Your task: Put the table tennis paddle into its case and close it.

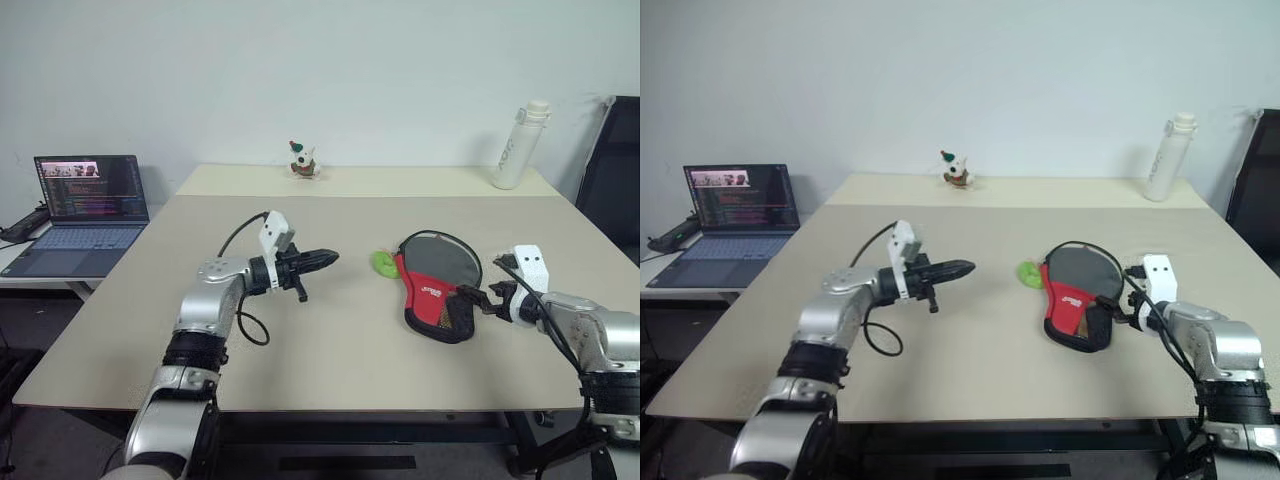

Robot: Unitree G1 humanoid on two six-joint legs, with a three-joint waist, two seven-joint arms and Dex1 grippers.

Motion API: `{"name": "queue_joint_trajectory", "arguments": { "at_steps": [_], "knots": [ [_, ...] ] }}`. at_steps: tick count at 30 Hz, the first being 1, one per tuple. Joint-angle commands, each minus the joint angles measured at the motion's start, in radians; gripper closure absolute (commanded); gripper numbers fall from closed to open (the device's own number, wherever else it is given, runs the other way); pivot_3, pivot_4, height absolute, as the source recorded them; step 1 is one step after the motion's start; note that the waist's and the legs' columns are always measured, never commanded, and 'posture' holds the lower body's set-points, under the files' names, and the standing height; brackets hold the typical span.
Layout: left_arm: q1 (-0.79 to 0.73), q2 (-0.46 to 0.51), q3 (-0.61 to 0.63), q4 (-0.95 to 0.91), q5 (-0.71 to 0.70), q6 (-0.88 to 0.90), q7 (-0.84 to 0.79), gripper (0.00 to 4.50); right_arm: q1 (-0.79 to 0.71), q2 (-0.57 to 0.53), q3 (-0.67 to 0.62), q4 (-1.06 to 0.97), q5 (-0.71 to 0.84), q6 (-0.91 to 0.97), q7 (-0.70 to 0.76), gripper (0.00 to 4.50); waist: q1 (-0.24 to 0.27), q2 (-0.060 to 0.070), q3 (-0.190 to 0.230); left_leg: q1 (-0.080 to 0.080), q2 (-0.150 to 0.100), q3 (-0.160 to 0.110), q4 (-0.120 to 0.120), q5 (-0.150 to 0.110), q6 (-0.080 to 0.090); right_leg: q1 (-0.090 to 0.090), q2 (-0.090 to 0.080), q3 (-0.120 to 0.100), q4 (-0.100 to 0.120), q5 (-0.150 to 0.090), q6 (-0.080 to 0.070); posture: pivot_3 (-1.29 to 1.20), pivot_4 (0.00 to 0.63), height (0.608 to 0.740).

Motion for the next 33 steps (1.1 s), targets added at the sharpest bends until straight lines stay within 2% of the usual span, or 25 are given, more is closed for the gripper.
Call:
{"name": "queue_joint_trajectory", "arguments": {
  "at_steps": [1,7,17,23,30,31,33],
  "knots": [
    [0.004,0.018,0.016,-0.084,-0.030,0.029,0.039,4.50,-0.050,0.008,0.039,0.085,-0.045,-0.087,0.044,0.03,-0.001,0.000,0.000,0.000,0.000,0.000,0.000,0.000,0.000,0.000,0.000,0.000,0.000,0.000,0.000,0.00,0.150,0.740],
    [0.011,0.024,0.009,-0.120,-0.043,0.052,0.065,4.50,-0.111,0.047,0.129,0.238,-0.112,-0.154,0.128,0.03,-0.007,0.000,0.000,0.001,0.000,0.001,0.000,0.000,0.000,0.000,0.000,0.001,0.001,0.000,0.000,0.00,0.150,0.740],
    [0.007,0.046,0.000,-0.126,-0.042,0.047,0.074,4.50,-0.225,0.136,0.178,0.474,-0.177,-0.191,0.229,0.03,-0.040,-0.004,-0.002,0.012,0.003,0.007,0.000,0.000,0.000,0.005,0.003,0.007,0.002,0.002,-0.002,0.00,0.150,0.740],
    [0.035,0.073,-0.004,-0.147,-0.046,0.056,0.066,4.50,-0.265,0.178,0.166,0.571,-0.181,-0.185,0.278,1.94,-0.054,-0.006,-0.003,0.018,0.006,0.012,-0.002,0.000,0.000,0.009,0.007,0.015,0.002,0.002,-0.002,0.00,0.150,0.740],
    [0.103,0.138,-0.007,-0.198,-0.066,0.102,0.015,4.50,-0.297,0.242,0.172,0.572,-0.179,-0.177,0.339,4.21,-0.063,-0.006,-0.004,0.022,0.018,0.019,-0.002,-0.003,-0.005,0.008,0.020,0.022,0.002,0.004,-0.004,0.00,0.150,0.740],
    [0.112,0.149,-0.005,-0.206,-0.071,0.113,0.006,4.50,-0.302,0.253,0.171,0.568,-0.178,-0.175,0.342,4.49,-0.064,-0.006,-0.004,0.023,0.019,0.020,-0.003,-0.003,-0.005,0.007,0.021,0.023,0.003,0.004,-0.005,0.00,0.150,0.740],
    [0.128,0.168,-0.005,-0.222,-0.083,0.133,-0.012,4.50,-0.311,0.269,0.167,0.556,-0.172,-0.168,0.347,4.49,-0.068,-0.006,-0.004,0.023,0.022,0.022,-0.004,-0.003,-0.005,0.005,0.024,0.025,0.002,0.005,-0.007,0.00,0.150,0.740]
  ]
}}
